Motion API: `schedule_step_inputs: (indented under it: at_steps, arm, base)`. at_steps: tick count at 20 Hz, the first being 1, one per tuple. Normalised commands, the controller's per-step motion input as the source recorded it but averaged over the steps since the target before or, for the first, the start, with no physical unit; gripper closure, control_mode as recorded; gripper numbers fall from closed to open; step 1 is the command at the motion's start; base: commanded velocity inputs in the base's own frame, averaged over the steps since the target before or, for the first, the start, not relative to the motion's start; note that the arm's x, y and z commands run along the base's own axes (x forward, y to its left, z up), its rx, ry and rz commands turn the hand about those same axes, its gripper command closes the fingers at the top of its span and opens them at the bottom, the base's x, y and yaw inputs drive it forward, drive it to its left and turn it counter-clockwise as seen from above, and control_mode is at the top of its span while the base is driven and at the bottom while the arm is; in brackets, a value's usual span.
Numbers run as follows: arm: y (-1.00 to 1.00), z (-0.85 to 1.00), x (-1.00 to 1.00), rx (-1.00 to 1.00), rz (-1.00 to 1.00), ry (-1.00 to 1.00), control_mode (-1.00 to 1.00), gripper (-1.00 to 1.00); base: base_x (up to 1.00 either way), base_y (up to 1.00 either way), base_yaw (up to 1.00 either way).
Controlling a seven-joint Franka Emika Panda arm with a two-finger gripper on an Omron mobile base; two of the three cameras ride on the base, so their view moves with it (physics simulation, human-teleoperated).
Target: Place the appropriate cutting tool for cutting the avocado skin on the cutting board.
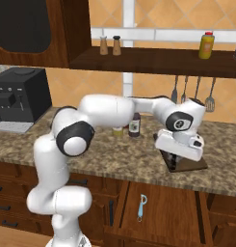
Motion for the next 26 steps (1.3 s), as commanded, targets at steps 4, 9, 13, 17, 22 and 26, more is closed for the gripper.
schedule_step_inputs:
  at_steps: [4, 9, 13, 17, 22, 26]
  arm:
    - [-0.17, -0.17, 0.55, 0.0, -0.17, 0.0, -1.0, 1.0]
    - [-0.02, -0.43, 0.69, 0.0, -0.12, 0.0, -1.0, 1.0]
    - [-0.13, -0.21, 0.56, 0.0, -0.04, 0.0, -1.0, 1.0]
    - [-0.02, -0.27, 0.3, 0.0, -0.03, 0.0, -1.0, 1.0]
    - [0.0, -0.43, 0.17, 0.0, -0.03, 0.0, -1.0, 1.0]
    - [0.0, -0.31, 0.22, 0.0, -0.04, 0.0, -1.0, 1.0]
  base:
    - [0.0, 0.0, 0.0]
    - [0.0, 0.0, 0.0]
    - [0.0, 0.0, 0.0]
    - [0.0, 0.0, 0.0]
    - [0.0, 0.0, 0.0]
    - [0.0, 0.0, 0.0]
